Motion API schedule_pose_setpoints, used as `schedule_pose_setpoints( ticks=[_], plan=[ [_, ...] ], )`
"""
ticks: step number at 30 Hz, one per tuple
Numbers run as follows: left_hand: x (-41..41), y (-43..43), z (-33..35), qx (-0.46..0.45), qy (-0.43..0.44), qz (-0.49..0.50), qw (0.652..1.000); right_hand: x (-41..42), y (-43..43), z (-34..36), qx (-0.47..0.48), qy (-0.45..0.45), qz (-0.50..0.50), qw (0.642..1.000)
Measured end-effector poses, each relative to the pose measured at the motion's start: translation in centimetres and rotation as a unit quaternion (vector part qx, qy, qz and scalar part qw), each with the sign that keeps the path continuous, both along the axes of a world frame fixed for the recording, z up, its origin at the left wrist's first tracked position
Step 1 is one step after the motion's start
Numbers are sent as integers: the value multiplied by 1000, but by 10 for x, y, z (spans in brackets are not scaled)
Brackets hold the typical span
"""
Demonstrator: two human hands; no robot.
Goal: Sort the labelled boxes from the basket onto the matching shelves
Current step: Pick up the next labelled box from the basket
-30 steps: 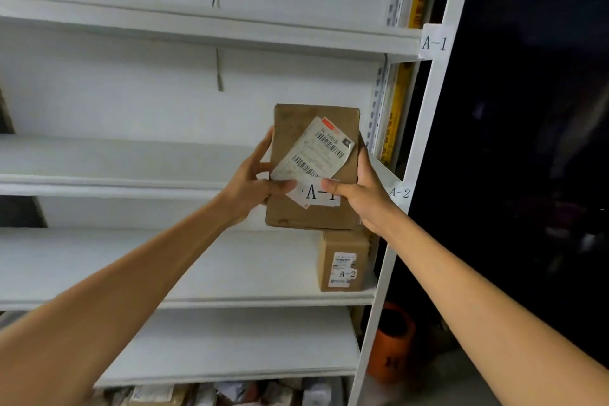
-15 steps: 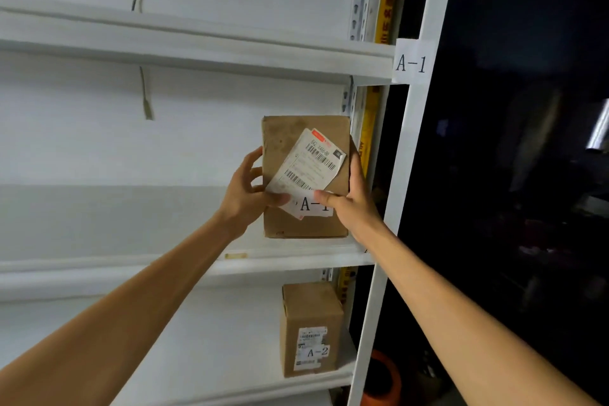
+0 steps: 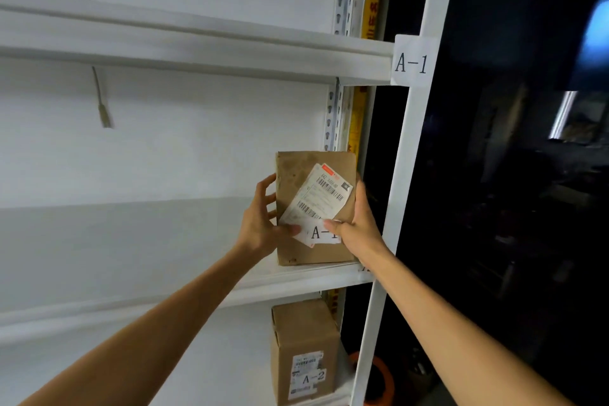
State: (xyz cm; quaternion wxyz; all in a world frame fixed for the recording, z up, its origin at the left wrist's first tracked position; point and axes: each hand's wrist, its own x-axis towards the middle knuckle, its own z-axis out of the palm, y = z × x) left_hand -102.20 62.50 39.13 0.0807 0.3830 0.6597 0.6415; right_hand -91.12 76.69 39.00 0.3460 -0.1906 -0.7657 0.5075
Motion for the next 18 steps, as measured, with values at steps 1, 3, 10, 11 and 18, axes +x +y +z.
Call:
schedule_pose_setpoints(
  ticks=[1,3,10,11,18],
  plan=[
    [0,3,0,-7,8,4,1000,0,-1,0,4,-5,-14,1000],
    [0,7,-3,-20,15,16,1000,-1,-4,0,16,-13,-47,999],
    [-5,14,-12,-25,24,19,999,-2,-10,-1,35,-11,-85,996],
    [-5,14,-12,-25,28,17,999,-1,-11,-1,31,-9,-85,996],
    [-3,16,-12,-33,44,28,998,1,-15,2,-1,-3,-106,994]
  ],
)
